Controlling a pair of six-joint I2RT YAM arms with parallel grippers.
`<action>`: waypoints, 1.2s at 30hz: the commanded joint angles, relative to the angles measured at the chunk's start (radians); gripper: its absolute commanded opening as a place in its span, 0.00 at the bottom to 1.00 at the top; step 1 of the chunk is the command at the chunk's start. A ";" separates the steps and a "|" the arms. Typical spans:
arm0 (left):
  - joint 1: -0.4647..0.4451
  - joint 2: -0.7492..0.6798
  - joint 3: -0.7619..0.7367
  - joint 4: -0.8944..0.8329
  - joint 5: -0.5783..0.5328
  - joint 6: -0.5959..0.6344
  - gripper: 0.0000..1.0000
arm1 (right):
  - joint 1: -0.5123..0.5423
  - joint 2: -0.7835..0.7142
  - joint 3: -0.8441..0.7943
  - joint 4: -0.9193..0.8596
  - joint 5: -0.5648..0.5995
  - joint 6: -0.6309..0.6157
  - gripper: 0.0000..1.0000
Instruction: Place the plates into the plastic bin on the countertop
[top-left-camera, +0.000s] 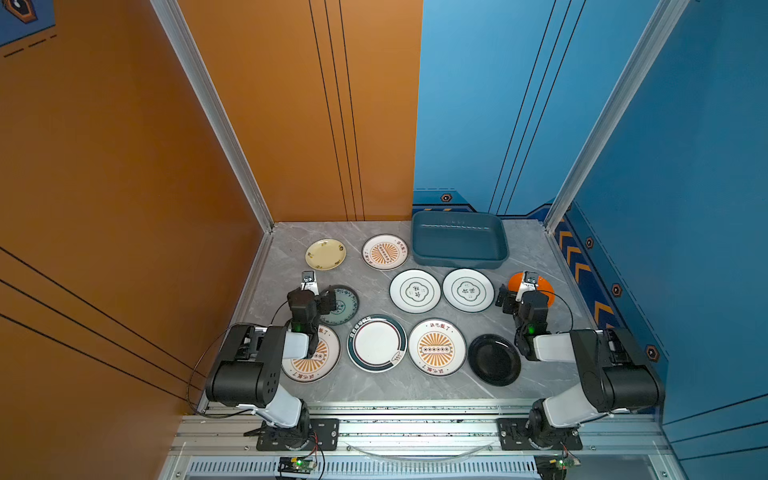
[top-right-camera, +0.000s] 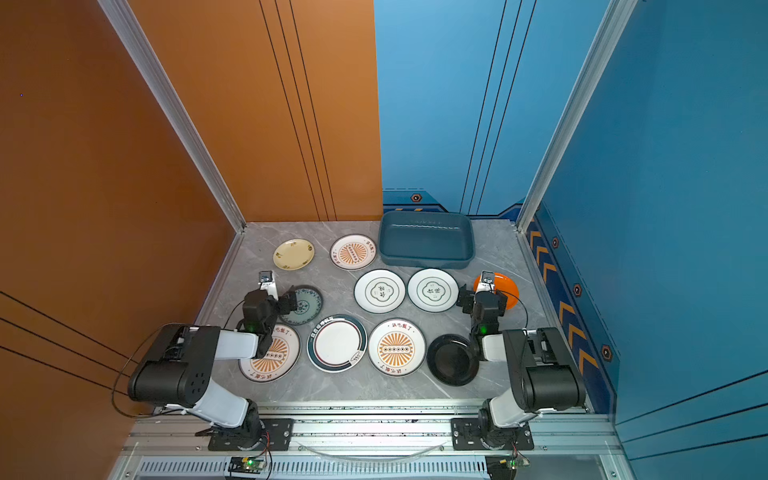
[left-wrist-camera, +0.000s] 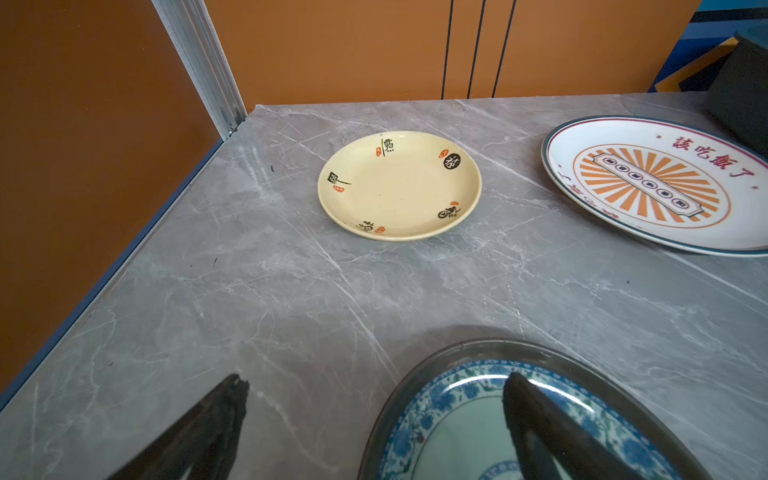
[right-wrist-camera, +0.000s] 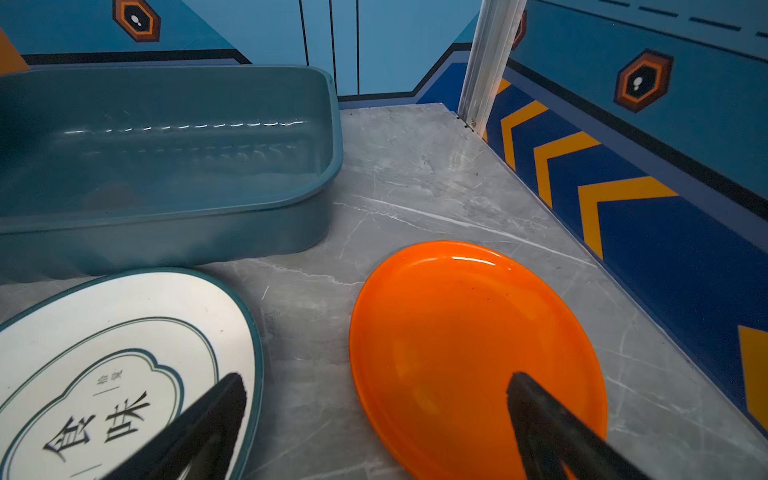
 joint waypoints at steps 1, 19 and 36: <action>0.001 -0.004 0.010 -0.007 0.010 0.016 0.97 | 0.007 -0.003 0.017 -0.018 0.019 0.005 1.00; 0.004 -0.001 0.011 -0.008 0.015 0.017 0.98 | 0.007 -0.003 0.015 -0.018 0.019 0.003 1.00; -0.007 -0.005 0.006 -0.006 -0.005 0.019 0.98 | 0.007 -0.004 0.016 -0.017 0.019 0.004 1.00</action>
